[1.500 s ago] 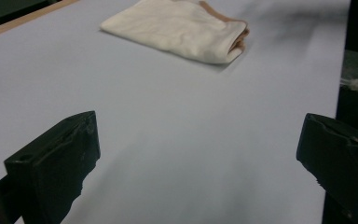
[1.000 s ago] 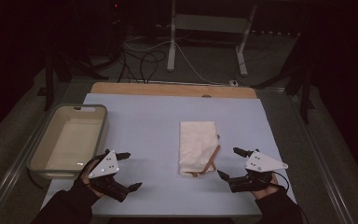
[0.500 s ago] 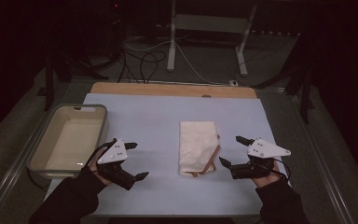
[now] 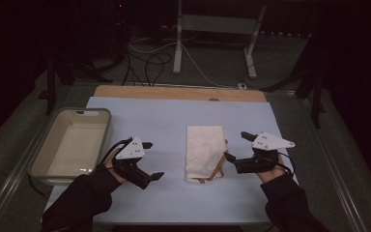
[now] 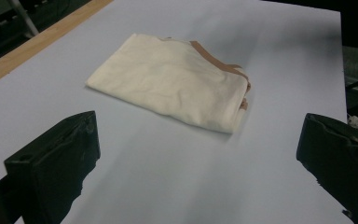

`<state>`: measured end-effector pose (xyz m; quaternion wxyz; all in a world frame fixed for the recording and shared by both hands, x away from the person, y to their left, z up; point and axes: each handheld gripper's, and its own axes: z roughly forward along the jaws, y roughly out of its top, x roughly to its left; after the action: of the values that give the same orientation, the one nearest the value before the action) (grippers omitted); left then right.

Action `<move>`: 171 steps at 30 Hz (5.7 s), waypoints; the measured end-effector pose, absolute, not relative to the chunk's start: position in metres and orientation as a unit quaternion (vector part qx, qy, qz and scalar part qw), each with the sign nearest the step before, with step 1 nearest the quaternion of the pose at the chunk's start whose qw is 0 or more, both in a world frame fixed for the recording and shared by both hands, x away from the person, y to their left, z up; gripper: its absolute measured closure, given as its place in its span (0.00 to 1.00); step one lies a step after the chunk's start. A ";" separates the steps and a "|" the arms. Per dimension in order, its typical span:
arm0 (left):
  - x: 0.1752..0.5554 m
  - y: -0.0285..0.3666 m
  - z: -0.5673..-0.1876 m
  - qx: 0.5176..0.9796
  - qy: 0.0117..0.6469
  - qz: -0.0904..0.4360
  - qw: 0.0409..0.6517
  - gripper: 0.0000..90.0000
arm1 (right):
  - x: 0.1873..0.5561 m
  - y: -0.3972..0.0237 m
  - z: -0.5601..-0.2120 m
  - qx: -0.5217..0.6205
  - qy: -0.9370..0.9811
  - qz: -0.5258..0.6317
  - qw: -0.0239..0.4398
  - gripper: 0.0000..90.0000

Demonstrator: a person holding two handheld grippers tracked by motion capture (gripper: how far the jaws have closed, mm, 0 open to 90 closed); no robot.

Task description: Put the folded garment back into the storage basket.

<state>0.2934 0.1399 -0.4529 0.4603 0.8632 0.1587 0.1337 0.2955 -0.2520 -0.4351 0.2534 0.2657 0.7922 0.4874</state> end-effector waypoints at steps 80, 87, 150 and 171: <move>0.369 0.032 -0.527 0.902 0.209 0.072 0.370 0.05 | 0.405 -0.237 -0.518 0.360 0.835 0.363 0.204 0.12; 0.370 0.033 -0.525 0.902 0.217 0.077 0.365 0.12 | 0.411 -0.237 -0.522 0.377 0.836 0.351 0.192 0.11; 0.364 0.020 -0.530 0.910 0.199 0.042 0.362 0.94 | 0.409 -0.215 -0.519 0.372 0.863 0.332 0.083 0.87; 0.352 0.035 -0.488 0.914 0.167 0.068 0.364 0.95 | 0.397 -0.215 -0.482 0.357 0.851 0.377 0.081 0.87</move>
<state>0.3520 0.0348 -0.4876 0.3639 0.9138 0.1673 0.0682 0.3971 -0.2149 -0.4818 0.0809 0.3573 0.8506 0.3772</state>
